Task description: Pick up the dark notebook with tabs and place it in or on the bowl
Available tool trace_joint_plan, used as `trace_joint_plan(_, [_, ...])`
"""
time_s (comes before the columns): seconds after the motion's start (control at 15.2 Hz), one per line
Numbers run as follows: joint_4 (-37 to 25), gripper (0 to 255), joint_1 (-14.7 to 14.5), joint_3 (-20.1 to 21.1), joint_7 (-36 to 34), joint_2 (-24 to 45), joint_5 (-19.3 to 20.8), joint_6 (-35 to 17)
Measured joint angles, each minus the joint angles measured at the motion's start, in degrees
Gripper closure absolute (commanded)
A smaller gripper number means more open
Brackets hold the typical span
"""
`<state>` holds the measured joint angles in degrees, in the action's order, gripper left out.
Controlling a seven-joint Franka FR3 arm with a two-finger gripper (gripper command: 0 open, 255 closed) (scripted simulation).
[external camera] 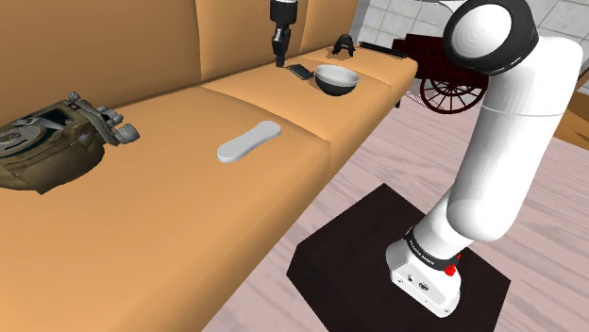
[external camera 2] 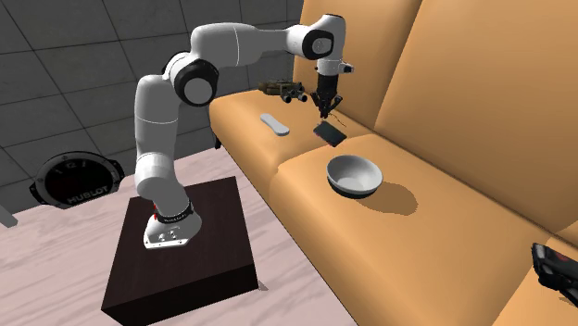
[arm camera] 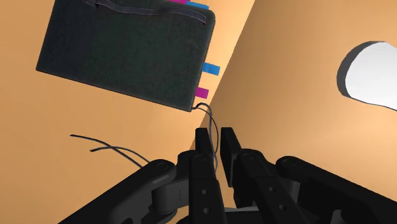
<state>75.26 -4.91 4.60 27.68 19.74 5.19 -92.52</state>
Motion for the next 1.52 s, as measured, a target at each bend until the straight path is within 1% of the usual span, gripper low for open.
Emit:
trace_joint_plan(0.26, [-4.36, 255, -0.17, 0.01, 0.14, 0.86, 0.05, 3.5])
trace_joint_plan(0.4, [-4.69, 255, 0.26, -0.17, 0.8, 0.58, -0.01, 4.08])
trace_joint_plan(0.46, [-4.79, 255, 0.87, -0.44, 1.65, 0.62, -0.07, 4.07])
trace_joint_plan(0.59, [-2.38, 255, 2.37, -1.08, 3.61, -1.03, -0.29, 3.2])
trace_joint_plan(0.66, [-2.6, 255, 3.12, -1.45, 4.72, -0.89, -0.36, 3.18])
trace_joint_plan(0.86, [-0.6, 255, 5.84, -2.75, 8.59, -2.24, -0.69, 2.25])
trace_joint_plan(1.25, [0.37, 255, 10.7, -5.24, 15.81, -2.84, -1.21, 1.38])
trace_joint_plan(1.32, [-0.75, 255, 11.64, -5.72, 17.23, -2.21, -1.34, 1.78])
trace_joint_plan(1.52, [-1.35, 255, 13.78, -6.79, 20.39, -1.66, -1.61, 1.57])
